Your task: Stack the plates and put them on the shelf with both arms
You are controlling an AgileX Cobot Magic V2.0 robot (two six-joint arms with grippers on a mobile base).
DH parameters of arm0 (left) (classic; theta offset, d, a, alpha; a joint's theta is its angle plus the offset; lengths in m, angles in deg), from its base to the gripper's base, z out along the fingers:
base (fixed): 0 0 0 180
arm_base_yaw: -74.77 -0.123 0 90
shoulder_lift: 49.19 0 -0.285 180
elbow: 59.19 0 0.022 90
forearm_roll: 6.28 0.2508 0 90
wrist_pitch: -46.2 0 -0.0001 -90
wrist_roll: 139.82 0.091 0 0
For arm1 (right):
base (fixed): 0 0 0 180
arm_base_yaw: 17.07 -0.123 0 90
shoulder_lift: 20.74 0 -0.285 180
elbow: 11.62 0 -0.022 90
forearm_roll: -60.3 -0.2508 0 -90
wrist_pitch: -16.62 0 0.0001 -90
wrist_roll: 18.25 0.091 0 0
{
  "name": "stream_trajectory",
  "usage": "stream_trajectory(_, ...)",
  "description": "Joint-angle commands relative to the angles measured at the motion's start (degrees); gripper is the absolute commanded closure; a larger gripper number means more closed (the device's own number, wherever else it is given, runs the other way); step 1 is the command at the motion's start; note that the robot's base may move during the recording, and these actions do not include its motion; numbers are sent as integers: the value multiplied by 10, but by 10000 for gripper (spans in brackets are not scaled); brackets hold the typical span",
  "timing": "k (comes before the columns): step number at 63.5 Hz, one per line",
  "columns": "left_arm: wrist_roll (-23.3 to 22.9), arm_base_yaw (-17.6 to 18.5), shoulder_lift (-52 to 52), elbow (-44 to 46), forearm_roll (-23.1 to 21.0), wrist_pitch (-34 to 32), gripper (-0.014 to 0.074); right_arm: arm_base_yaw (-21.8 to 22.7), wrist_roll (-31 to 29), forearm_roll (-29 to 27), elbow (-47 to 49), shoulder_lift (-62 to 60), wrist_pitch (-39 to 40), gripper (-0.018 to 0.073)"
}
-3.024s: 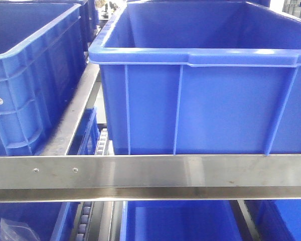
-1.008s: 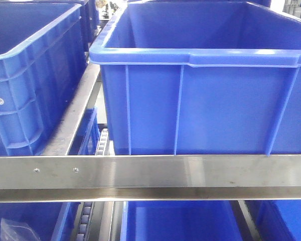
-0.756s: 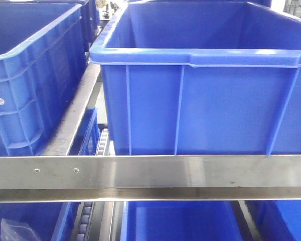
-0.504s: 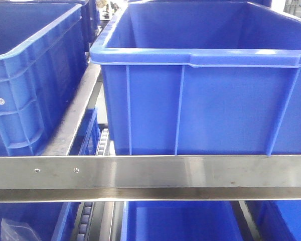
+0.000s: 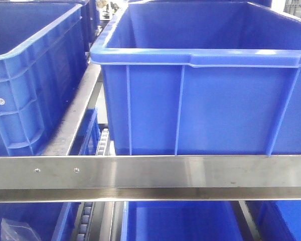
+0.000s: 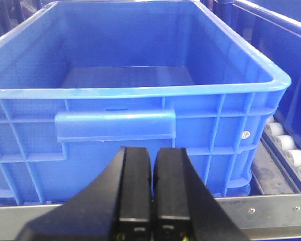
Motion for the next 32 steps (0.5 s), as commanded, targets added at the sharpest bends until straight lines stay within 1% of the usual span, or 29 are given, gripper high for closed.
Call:
stream_trajectory(1, 0, 3, -10, -13, -4, -49, 495, 4, 15, 23, 9, -12, 56, 504)
stream_trajectory(13, 0, 3, -10, -13, -4, -49, 495, 4, 15, 34, 9, -12, 52, 504)
stream_trajectory(32, 0, 3, -10, -13, -4, -49, 495, 4, 15, 34, 9, -12, 53, 504)
